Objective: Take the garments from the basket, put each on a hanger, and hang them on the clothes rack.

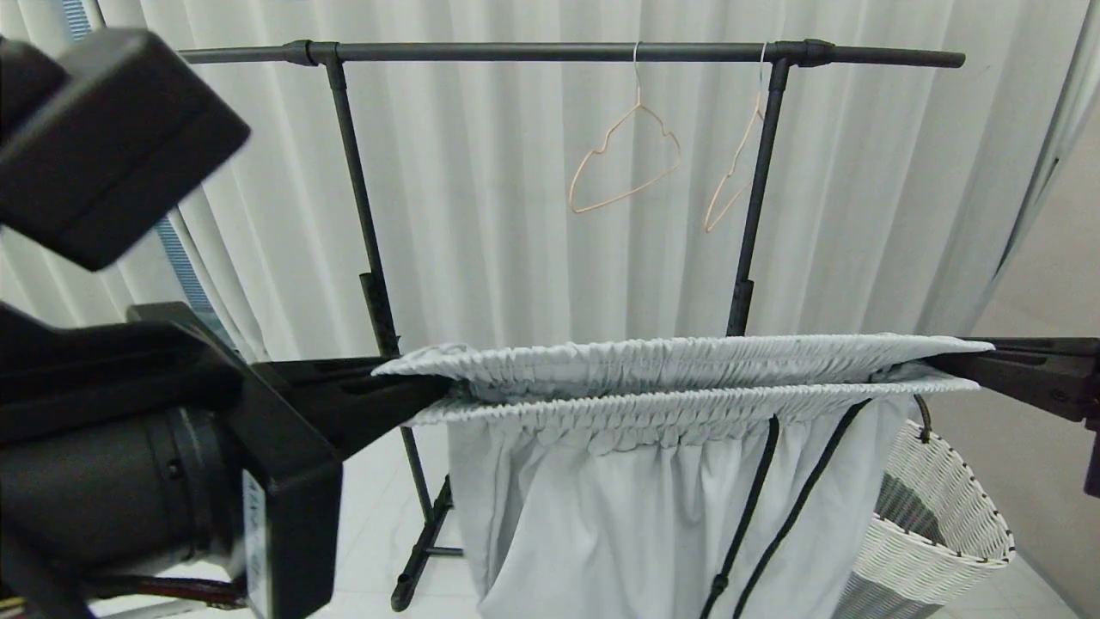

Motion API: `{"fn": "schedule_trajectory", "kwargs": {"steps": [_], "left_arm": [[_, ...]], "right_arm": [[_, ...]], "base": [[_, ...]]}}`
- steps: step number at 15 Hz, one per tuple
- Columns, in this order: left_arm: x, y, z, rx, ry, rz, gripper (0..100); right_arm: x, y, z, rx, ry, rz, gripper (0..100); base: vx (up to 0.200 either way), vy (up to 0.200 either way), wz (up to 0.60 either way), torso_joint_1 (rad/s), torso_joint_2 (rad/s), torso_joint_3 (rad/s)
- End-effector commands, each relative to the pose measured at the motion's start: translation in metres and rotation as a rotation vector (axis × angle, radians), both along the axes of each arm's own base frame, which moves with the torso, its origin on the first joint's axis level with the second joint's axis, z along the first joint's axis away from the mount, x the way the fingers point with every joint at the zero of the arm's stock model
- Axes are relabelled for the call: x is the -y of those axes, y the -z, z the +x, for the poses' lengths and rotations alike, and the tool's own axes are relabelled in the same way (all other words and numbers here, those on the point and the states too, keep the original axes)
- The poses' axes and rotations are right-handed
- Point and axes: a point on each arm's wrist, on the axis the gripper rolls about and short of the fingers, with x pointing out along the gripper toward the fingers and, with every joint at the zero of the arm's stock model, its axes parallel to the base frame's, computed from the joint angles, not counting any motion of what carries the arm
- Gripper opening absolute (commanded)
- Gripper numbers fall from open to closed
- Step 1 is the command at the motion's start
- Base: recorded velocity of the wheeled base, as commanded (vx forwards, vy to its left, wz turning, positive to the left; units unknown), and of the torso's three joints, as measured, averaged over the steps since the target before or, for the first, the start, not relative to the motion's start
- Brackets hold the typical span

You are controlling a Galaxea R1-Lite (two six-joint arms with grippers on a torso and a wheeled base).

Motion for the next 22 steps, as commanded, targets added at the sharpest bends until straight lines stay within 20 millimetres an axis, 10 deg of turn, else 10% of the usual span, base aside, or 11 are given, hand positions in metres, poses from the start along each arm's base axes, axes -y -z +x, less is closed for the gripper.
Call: {"fn": "schedule_trajectory", "kwargs": {"steps": [1,11,22], "left_arm": [[-0.001,-0.013,0.0,0.034,-0.021,-0.024,0],[0.0,-0.044,0.014,0.112,-0.196,-0.092,0],[0.01,-0.048,0.03,0.176,-0.214,-0.095,0]], "right_arm": [[0.003,0.0,-0.013,0.018,-0.045,0.01,0],[-0.019,-0.084,0.0,0.13,-0.086,0.099,0],[0.02,-0.093,-0.045,0.05,-0.136,-0.015,0]], "base": [[0.0,0.0,0.0,0.0,0.0,0.0],[0.0,0.0,0.0,0.0,0.0,0.0],[0.0,0.0,0.0,0.0,0.0,0.0]]}}
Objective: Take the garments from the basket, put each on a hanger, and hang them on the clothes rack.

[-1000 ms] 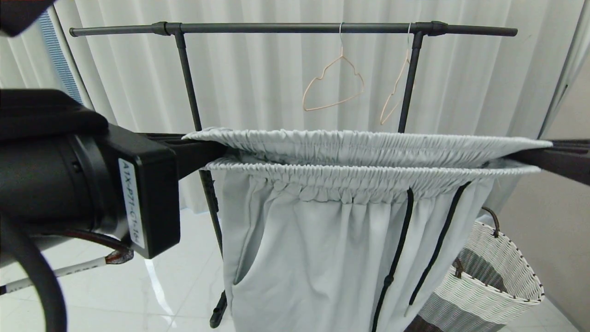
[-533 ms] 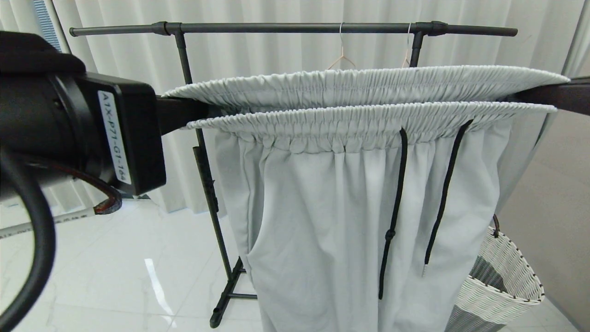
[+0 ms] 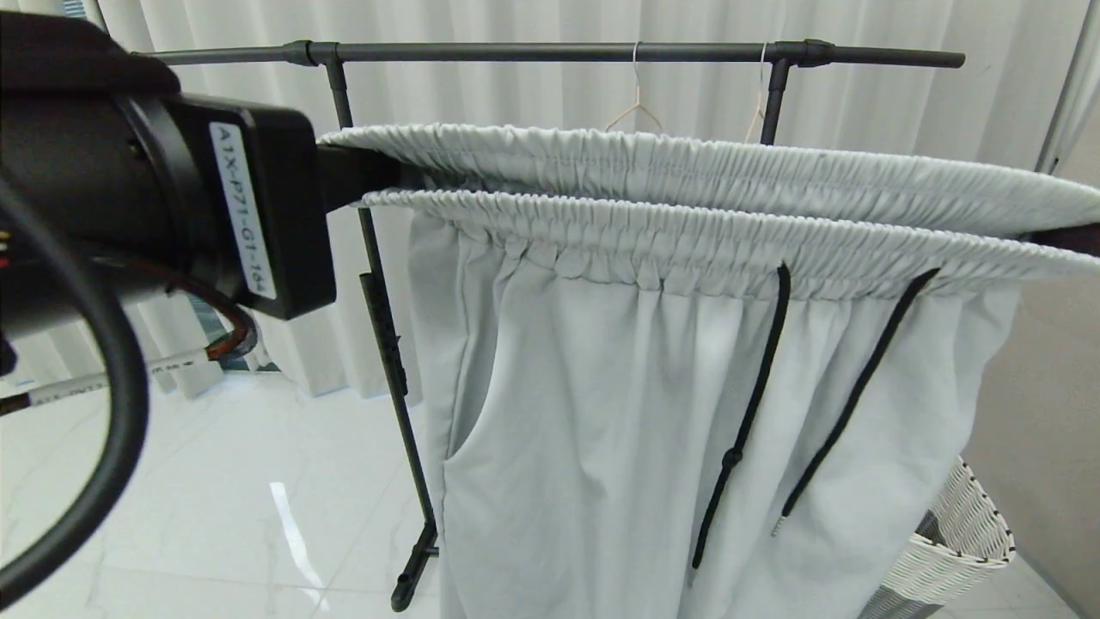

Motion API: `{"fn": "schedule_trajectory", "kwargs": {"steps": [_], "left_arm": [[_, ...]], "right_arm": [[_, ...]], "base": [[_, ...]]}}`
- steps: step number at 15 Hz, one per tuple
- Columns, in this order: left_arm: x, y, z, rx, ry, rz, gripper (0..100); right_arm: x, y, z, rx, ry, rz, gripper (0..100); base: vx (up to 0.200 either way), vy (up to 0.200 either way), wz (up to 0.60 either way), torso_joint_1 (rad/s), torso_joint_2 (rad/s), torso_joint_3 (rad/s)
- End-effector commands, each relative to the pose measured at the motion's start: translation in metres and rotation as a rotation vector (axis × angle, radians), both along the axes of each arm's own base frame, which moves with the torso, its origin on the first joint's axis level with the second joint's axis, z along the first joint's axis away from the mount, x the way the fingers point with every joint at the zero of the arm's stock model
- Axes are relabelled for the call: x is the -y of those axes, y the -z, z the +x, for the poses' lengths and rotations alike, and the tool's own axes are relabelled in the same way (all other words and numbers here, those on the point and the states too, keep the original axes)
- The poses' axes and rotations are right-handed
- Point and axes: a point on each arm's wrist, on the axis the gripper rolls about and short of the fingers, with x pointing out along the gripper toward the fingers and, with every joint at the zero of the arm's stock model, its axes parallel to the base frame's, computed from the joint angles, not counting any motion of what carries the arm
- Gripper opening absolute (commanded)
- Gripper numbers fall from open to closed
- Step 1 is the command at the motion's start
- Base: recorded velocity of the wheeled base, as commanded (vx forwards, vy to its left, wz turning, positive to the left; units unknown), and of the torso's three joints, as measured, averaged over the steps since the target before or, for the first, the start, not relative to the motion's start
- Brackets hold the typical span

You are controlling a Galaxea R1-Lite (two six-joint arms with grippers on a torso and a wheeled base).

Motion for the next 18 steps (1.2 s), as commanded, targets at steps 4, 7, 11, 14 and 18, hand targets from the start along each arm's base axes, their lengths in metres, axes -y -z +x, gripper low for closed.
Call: {"fn": "schedule_trajectory", "kwargs": {"steps": [4,7,11,14,18], "left_arm": [[0.048,0.006,0.042,0.039,-0.008,-0.063,0],[0.056,0.004,0.066,0.037,0.043,-0.074,0],[0.052,0.004,0.077,0.032,0.058,-0.077,0],[0.041,0.002,0.067,0.002,0.058,-0.059,0],[-0.003,-0.004,0.018,-0.191,0.128,-0.053,0]], "right_arm": [[0.02,-0.001,-0.042,-0.074,-0.261,-0.034,0],[0.009,0.001,-0.046,-0.092,-0.392,-0.052,0],[0.004,0.001,-0.045,-0.103,-0.405,-0.053,0],[0.001,0.003,-0.039,-0.099,-0.331,-0.072,0],[-0.017,0.001,-0.016,-0.052,-0.111,-0.081,0]], "base": [[0.0,0.0,0.0,0.0,0.0,0.0],[0.0,0.0,0.0,0.0,0.0,0.0],[0.0,0.0,0.0,0.0,0.0,0.0],[0.0,0.0,0.0,0.0,0.0,0.0],[0.0,0.0,0.0,0.0,0.0,0.0]]}}
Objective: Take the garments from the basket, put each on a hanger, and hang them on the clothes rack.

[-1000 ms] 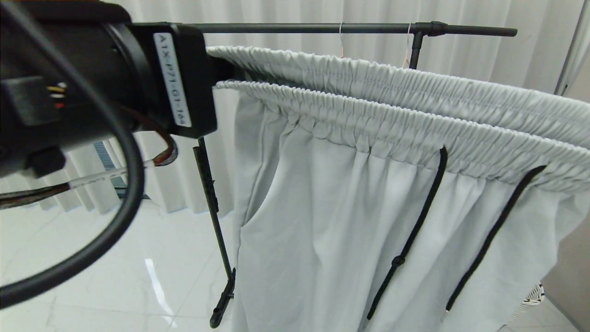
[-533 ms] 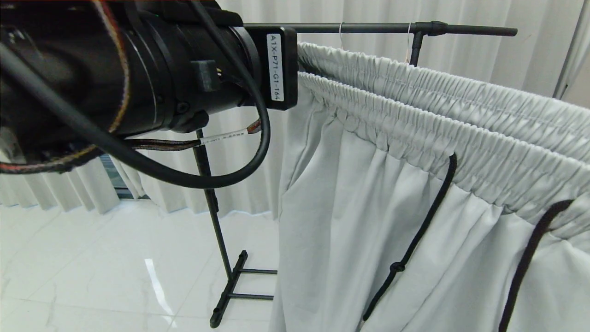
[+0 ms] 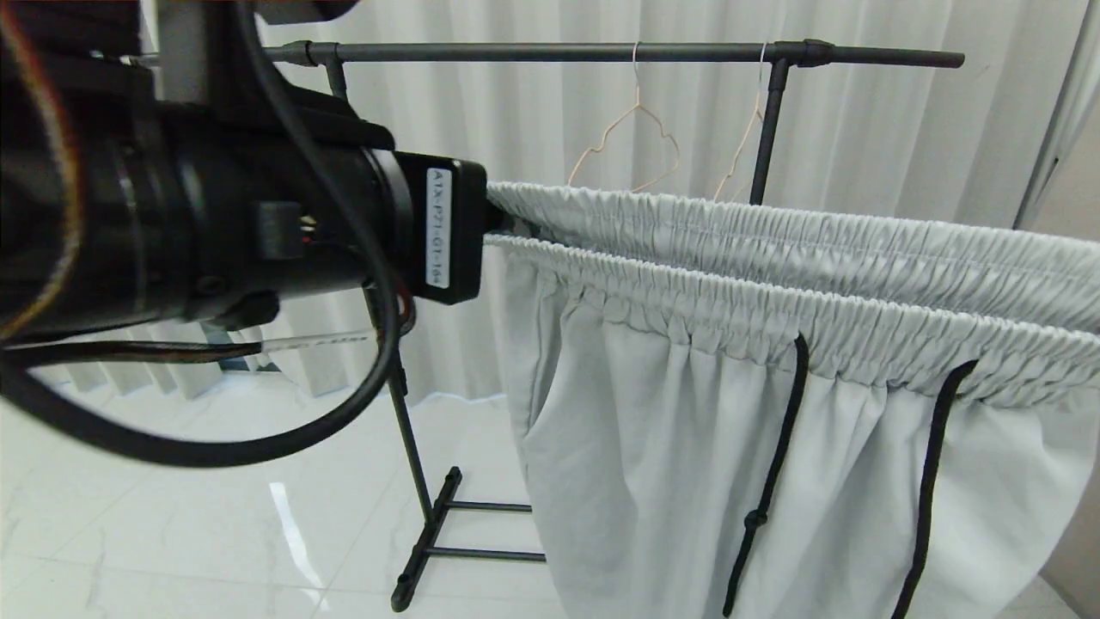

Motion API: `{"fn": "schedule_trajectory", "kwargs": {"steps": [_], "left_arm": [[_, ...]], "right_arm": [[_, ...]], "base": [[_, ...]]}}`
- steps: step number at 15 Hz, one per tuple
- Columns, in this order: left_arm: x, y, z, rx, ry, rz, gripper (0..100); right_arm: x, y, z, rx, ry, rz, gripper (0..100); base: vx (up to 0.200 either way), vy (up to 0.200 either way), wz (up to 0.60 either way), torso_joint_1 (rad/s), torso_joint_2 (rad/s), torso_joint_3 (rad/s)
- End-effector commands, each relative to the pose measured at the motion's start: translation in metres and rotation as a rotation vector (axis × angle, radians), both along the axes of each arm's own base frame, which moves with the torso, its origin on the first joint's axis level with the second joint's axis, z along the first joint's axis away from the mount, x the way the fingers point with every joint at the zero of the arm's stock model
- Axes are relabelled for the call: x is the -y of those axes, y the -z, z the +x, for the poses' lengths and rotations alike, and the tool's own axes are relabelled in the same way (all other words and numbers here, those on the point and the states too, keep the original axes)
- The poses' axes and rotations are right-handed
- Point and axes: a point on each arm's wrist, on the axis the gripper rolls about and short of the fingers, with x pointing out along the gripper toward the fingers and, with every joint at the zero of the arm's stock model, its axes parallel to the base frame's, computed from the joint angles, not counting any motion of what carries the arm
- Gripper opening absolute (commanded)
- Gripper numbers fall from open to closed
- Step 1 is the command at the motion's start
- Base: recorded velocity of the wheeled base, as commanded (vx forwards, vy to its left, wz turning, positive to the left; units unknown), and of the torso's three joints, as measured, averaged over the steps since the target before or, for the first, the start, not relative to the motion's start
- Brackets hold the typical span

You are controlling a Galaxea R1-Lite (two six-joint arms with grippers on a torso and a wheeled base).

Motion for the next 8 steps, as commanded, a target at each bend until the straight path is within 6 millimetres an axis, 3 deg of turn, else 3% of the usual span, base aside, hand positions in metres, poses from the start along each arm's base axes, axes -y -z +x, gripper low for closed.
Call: {"fn": "schedule_trajectory", "kwargs": {"steps": [1,4,8], "left_arm": [[-0.035,-0.016,-0.041,-0.052,0.096,-0.073,0],[-0.061,-0.021,-0.077,-0.142,0.238,-0.122,0],[-0.071,-0.025,-0.107,-0.191,0.381,-0.203,0]], "right_arm": [[-0.017,0.001,0.019,0.002,0.062,0.002,0],[-0.04,-0.004,0.041,0.052,0.092,0.078,0],[-0.069,-0.01,0.063,0.118,0.093,0.17,0]], "base": [[0.0,0.0,0.0,0.0,0.0,0.0],[0.0,0.0,0.0,0.0,0.0,0.0],[0.0,0.0,0.0,0.0,0.0,0.0]]}}
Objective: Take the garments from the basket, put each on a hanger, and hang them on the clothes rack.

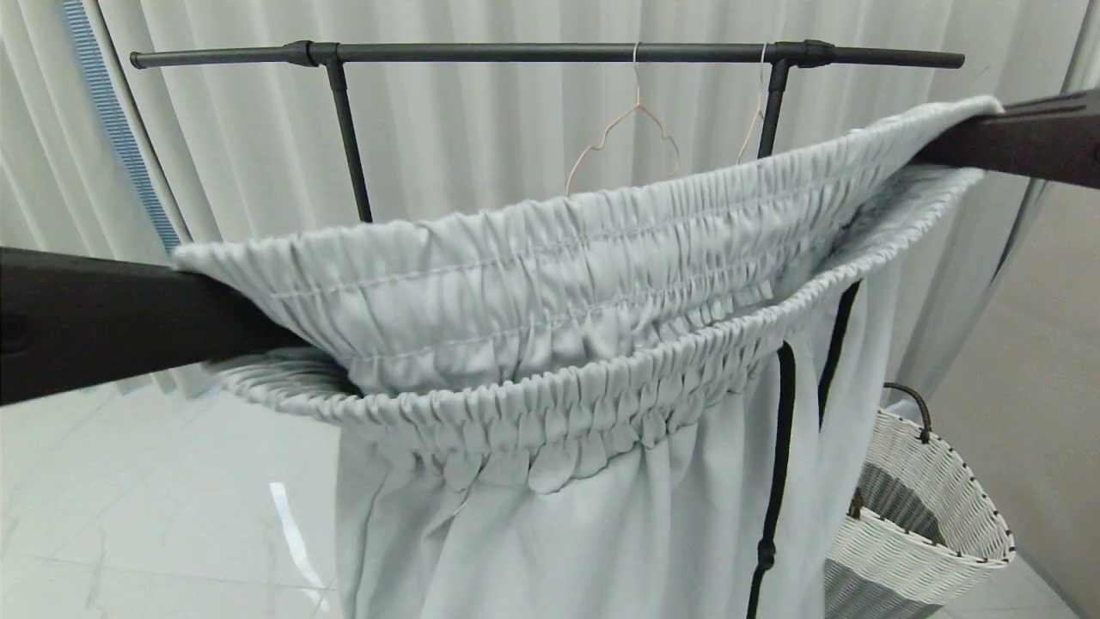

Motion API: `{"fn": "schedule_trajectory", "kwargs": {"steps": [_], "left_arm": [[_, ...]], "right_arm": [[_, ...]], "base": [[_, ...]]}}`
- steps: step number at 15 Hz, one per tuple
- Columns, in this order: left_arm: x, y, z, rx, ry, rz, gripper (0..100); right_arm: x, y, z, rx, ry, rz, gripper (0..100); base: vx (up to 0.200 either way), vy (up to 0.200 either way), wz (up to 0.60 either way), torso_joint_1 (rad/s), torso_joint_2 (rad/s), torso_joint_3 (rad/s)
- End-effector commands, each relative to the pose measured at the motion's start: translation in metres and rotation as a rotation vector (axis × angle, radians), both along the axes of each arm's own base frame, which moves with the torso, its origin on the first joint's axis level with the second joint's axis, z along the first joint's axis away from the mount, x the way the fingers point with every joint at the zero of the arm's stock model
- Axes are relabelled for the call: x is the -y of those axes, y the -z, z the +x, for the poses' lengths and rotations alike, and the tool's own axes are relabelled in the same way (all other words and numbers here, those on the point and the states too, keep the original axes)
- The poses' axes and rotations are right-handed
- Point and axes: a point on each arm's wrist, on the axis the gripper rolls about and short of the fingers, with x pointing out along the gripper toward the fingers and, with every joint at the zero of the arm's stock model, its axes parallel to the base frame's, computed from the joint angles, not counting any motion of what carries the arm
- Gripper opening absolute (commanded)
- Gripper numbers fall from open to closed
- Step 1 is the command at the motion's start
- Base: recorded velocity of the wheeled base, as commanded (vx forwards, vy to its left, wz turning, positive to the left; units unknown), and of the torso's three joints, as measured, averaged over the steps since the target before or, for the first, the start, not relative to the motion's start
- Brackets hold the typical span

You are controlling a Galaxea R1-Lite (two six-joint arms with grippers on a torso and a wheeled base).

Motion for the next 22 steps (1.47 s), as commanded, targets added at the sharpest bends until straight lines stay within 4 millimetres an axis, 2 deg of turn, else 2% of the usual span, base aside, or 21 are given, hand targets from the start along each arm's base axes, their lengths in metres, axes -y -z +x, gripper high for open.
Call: {"fn": "schedule_trajectory", "kwargs": {"steps": [1,6,8,9,10,12,14,15,17,22], "left_arm": [[-0.012,-0.006,-0.017,0.008,0.076,-0.051,0],[-0.012,-0.007,-0.022,0.01,0.118,-0.057,0],[-0.012,-0.006,-0.022,0.011,0.117,-0.054,0],[-0.01,-0.009,-0.02,0.032,0.112,-0.044,0],[-0.006,-0.015,-0.014,0.079,0.095,-0.023,0],[0.008,-0.024,0.017,0.158,-0.057,0.053,0],[0.021,-0.02,0.043,0.212,-0.153,0.171,0],[0.026,-0.009,0.053,0.21,-0.2,0.247,0],[0.037,-0.002,0.059,0.21,-0.225,0.262,0],[0.044,-0.01,0.061,0.235,-0.237,0.166,0]], "right_arm": [[-0.019,0.006,0.015,-0.01,0.002,-0.015,0],[-0.019,0.006,0.019,-0.006,0.02,-0.01,0],[-0.014,0.005,0.021,-0.002,0.046,-0.008,0],[-0.004,0.001,0.022,-0.002,0.092,-0.009,0],[0.006,-0.006,0.021,-0.012,0.127,-0.022,0],[0.023,-0.017,0.017,-0.043,0.181,-0.051,0],[0.031,-0.016,0.011,-0.084,0.193,-0.064,0],[0.032,-0.009,0.007,-0.12,0.185,-0.086,0],[0.03,0.004,-0.001,-0.153,0.138,-0.123,0],[0.028,0.006,-0.004,-0.154,0.113,-0.129,0]], "base": [[0.0,0.0,0.0,0.0,0.0,0.0],[0.0,0.0,0.0,0.0,0.0,0.0],[0.0,0.0,0.0,0.0,0.0,0.0],[0.0,0.0,0.0,0.0,0.0,0.0],[0.0,0.0,0.0,0.0,0.0,0.0],[0.0,0.0,0.0,0.0,0.0,0.0],[0.0,0.0,0.0,0.0,0.0,0.0],[0.0,0.0,0.0,0.0,0.0,0.0],[0.0,0.0,0.0,0.0,0.0,0.0],[0.0,0.0,0.0,0.0,0.0,0.0]]}}
